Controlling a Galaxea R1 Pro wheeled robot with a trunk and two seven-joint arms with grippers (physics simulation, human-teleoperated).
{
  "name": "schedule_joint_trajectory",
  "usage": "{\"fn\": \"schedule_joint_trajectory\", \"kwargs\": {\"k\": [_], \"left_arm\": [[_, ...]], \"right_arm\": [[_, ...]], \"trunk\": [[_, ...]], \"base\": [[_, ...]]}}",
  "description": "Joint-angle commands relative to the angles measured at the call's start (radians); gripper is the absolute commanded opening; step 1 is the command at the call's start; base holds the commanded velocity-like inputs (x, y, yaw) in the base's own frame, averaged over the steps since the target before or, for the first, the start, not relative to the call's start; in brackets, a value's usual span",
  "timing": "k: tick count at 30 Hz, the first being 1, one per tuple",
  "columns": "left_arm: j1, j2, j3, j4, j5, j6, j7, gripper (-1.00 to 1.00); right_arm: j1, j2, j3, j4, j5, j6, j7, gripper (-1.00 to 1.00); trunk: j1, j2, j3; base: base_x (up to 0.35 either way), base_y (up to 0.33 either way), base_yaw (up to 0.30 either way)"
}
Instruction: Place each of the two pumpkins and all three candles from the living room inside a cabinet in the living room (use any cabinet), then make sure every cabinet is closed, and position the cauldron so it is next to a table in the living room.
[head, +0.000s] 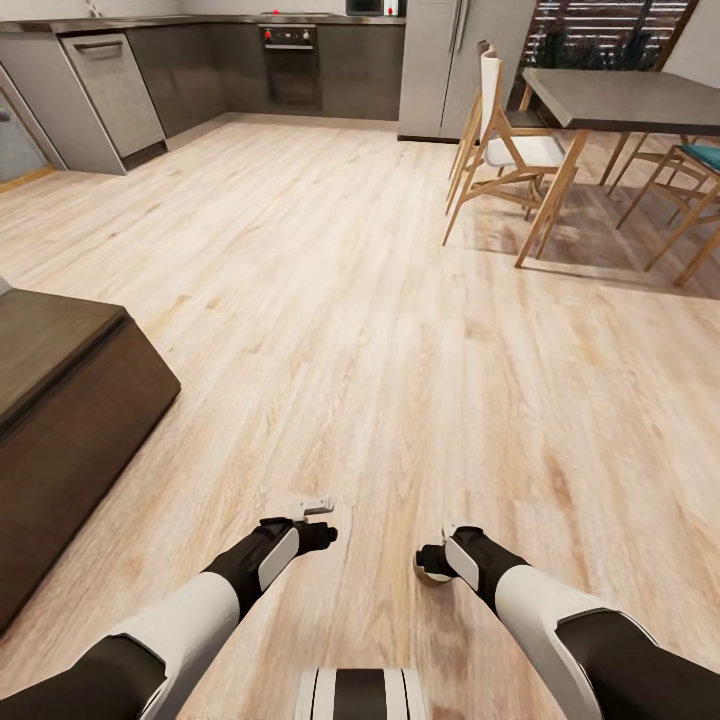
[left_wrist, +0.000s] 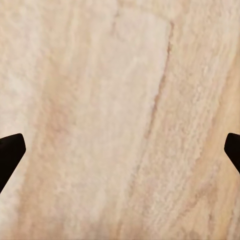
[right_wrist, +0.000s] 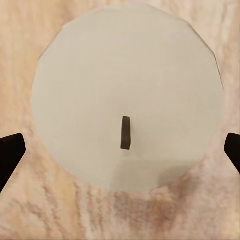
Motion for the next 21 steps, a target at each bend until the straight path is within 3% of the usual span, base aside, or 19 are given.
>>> {"fn": "schedule_joint_trajectory", "kwargs": {"k": [1,12,21], "left_arm": [[0.0,0.001,-0.008,-0.002,0.011,0.003,0.009,1.0],[0.0,0.001,-0.008,-0.002,0.011,0.004,0.007,1.0],[0.0,0.001,-0.008,-0.002,0.011,0.003,0.007,1.0]], "right_arm": [[0.0,0.0,0.008,-0.002,-0.011,0.005,-0.006,1.0],[0.0,-0.001,0.008,-0.002,-0.011,0.005,-0.006,1.0],[0.0,-0.001,0.008,-0.002,-0.011,0.005,-0.006,1.0]], "trunk": [[0.0,0.0,-0.001],[0.004,-0.002,-0.035],[0.004,-0.002,-0.035]], "base": [[0.0,0.0,0.0],[0.0,0.0,0.0],[0.0,0.0,0.0]]}}
